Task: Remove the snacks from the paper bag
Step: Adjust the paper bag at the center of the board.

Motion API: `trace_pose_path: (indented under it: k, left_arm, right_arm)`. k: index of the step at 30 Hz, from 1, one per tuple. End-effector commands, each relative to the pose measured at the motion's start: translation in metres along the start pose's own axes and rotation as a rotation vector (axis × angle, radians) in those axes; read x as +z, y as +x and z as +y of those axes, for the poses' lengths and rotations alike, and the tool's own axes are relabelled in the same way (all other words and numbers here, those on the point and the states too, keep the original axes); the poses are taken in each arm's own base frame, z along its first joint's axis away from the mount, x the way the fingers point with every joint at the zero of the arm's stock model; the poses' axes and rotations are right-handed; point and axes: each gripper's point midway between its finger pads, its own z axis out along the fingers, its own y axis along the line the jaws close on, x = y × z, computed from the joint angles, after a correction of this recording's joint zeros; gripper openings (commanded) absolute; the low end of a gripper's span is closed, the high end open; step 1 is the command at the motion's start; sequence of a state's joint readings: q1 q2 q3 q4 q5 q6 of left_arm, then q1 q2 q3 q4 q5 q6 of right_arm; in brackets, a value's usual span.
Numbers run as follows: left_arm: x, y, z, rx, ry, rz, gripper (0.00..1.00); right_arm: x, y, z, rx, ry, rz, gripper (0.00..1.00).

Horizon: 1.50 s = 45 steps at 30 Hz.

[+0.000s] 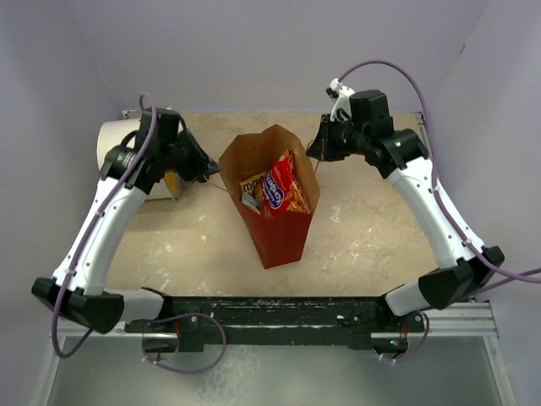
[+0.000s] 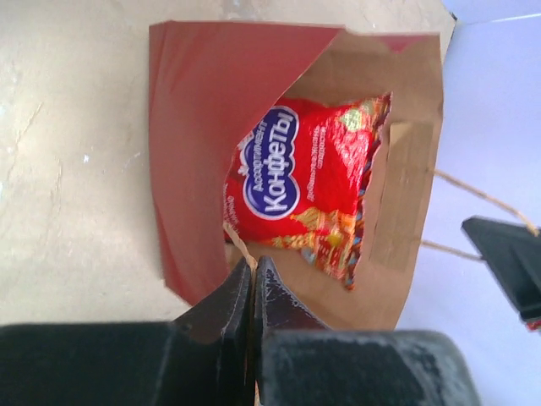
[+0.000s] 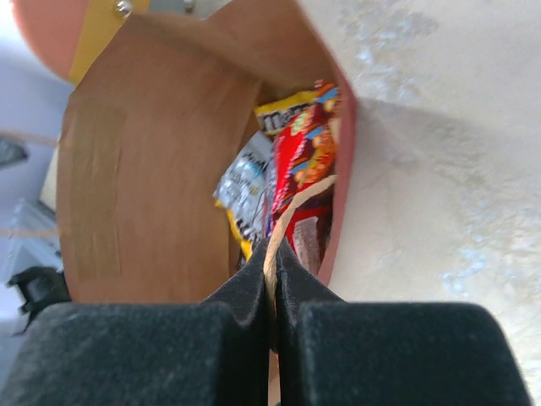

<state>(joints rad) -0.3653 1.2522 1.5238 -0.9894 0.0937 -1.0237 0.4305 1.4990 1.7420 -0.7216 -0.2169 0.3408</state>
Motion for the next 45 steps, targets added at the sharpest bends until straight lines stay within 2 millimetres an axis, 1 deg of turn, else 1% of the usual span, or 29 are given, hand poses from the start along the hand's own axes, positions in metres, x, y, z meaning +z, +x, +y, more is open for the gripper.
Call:
trace_pose_path:
  k: [1, 3, 5, 8, 10, 13, 16, 18, 19, 20, 22, 26, 28, 30, 31, 35, 39, 45]
  left_arm:
    - [-0.011, -0.036, -0.037, 0.169, 0.128, -0.023, 0.01]
    - [-0.008, -0.052, -0.035, 0.169, 0.112, -0.034, 0.01]
    - [-0.007, -0.066, -0.037, 0.167, 0.123, -0.049, 0.01]
    - [-0.011, -0.079, -0.041, 0.160, 0.154, -0.069, 0.01]
    - [-0.014, -0.081, -0.044, 0.161, 0.171, -0.072, 0.01]
    - [-0.014, -0.077, -0.043, 0.167, 0.186, -0.052, 0.04]
    - [-0.011, -0.070, -0.035, 0.180, 0.162, -0.027, 0.09]
    - [-0.012, -0.069, -0.025, 0.198, 0.123, -0.026, 0.15]
    - [-0.013, -0.067, -0.018, 0.208, 0.094, -0.029, 0.19]
    - [-0.015, -0.067, -0.013, 0.217, 0.074, -0.035, 0.26]
    - [-0.021, -0.067, -0.004, 0.235, 0.034, -0.051, 0.35]
    - [-0.040, -0.067, 0.015, 0.256, -0.050, -0.103, 0.57]
    - [-0.047, -0.066, 0.022, 0.263, -0.073, -0.124, 0.66]
    - [-0.050, -0.065, 0.029, 0.261, -0.101, -0.132, 0.74]
    - [-0.050, -0.065, 0.032, 0.260, -0.111, -0.131, 0.75]
    - [-0.044, -0.064, 0.037, 0.249, -0.132, -0.119, 0.77]
    - [-0.032, -0.064, 0.039, 0.239, -0.140, -0.097, 0.77]
    - [-0.018, -0.064, 0.037, 0.238, -0.128, -0.074, 0.66]
  right_arm:
    - [-0.026, -0.007, 0.039, 0.049, -0.200, -0.080, 0.00]
    - [-0.028, 0.002, 0.049, 0.070, -0.264, -0.054, 0.00]
    - [-0.032, 0.007, 0.056, 0.074, -0.310, -0.041, 0.00]
    - [-0.041, 0.008, 0.064, 0.070, -0.352, -0.053, 0.00]
    - [-0.046, 0.010, 0.070, 0.066, -0.385, -0.049, 0.00]
    - [-0.048, 0.013, 0.076, 0.061, -0.425, -0.032, 0.00]
    - [-0.050, 0.014, 0.080, 0.065, -0.451, -0.032, 0.00]
    - [-0.049, 0.014, 0.081, 0.074, -0.462, -0.037, 0.00]
    - [-0.048, 0.014, 0.081, 0.081, -0.464, -0.035, 0.00]
    - [-0.047, 0.014, 0.081, 0.086, -0.464, -0.034, 0.00]
    - [-0.046, 0.015, 0.081, 0.091, -0.463, -0.028, 0.00]
    - [-0.045, 0.017, 0.080, 0.092, -0.458, -0.023, 0.00]
    - [-0.044, 0.018, 0.079, 0.092, -0.456, -0.019, 0.00]
    - [-0.043, 0.019, 0.079, 0.090, -0.455, -0.017, 0.00]
    - [-0.042, 0.020, 0.078, 0.091, -0.454, -0.015, 0.00]
    - [-0.040, 0.020, 0.077, 0.092, -0.452, -0.014, 0.00]
    - [-0.040, 0.021, 0.076, 0.092, -0.442, -0.019, 0.00]
    - [-0.036, 0.024, 0.072, 0.105, -0.425, -0.019, 0.00]
